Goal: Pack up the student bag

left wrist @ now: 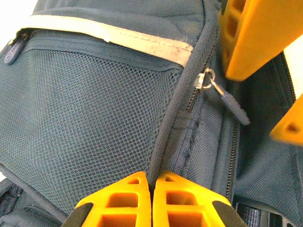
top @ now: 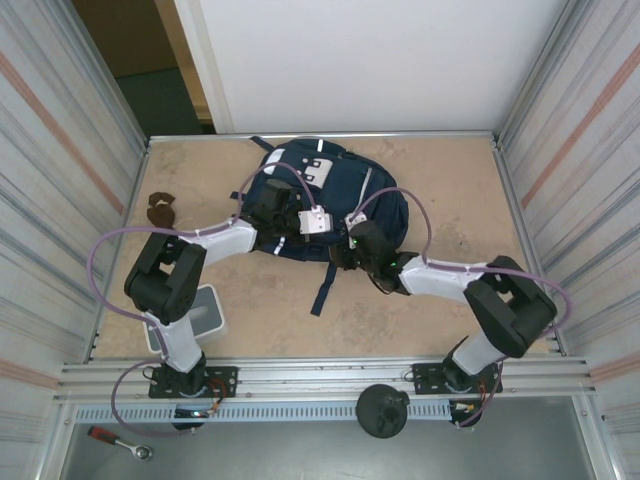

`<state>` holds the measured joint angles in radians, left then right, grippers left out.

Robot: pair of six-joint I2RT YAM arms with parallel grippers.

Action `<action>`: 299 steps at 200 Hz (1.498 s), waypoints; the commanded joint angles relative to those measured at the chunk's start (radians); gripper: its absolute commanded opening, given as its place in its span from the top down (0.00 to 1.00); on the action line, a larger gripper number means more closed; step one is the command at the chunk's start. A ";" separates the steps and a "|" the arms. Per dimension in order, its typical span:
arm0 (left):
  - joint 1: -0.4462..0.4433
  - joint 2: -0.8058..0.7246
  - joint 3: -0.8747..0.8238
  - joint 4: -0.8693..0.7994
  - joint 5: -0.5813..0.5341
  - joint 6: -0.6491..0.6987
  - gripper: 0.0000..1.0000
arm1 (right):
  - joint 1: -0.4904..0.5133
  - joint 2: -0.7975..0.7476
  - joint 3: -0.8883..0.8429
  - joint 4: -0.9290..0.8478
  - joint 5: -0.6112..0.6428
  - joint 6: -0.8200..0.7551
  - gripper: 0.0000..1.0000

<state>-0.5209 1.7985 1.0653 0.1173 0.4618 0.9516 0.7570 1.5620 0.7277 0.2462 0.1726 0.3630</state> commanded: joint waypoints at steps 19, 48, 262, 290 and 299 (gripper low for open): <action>0.002 -0.041 0.003 -0.054 0.028 -0.036 1.00 | 0.049 0.099 0.108 -0.013 0.227 0.094 0.56; 0.002 -0.044 0.004 -0.056 0.025 -0.037 1.00 | 0.062 0.130 0.148 -0.080 0.349 0.160 0.61; 0.014 -0.064 -0.021 -0.084 -0.025 0.043 1.00 | -0.130 -0.048 0.019 -0.150 0.226 -0.021 1.00; 0.018 -0.069 -0.024 -0.093 -0.019 0.050 1.00 | -0.191 -0.076 0.015 -0.172 0.132 -0.057 1.00; 0.020 -0.072 -0.025 -0.096 -0.013 0.052 1.00 | -0.218 -0.080 0.021 -0.185 0.077 -0.067 1.00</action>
<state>-0.5274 1.7870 1.0653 0.1246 0.4576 0.9840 0.6350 1.5276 0.7643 0.1421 0.2558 0.3489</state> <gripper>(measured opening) 0.055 0.067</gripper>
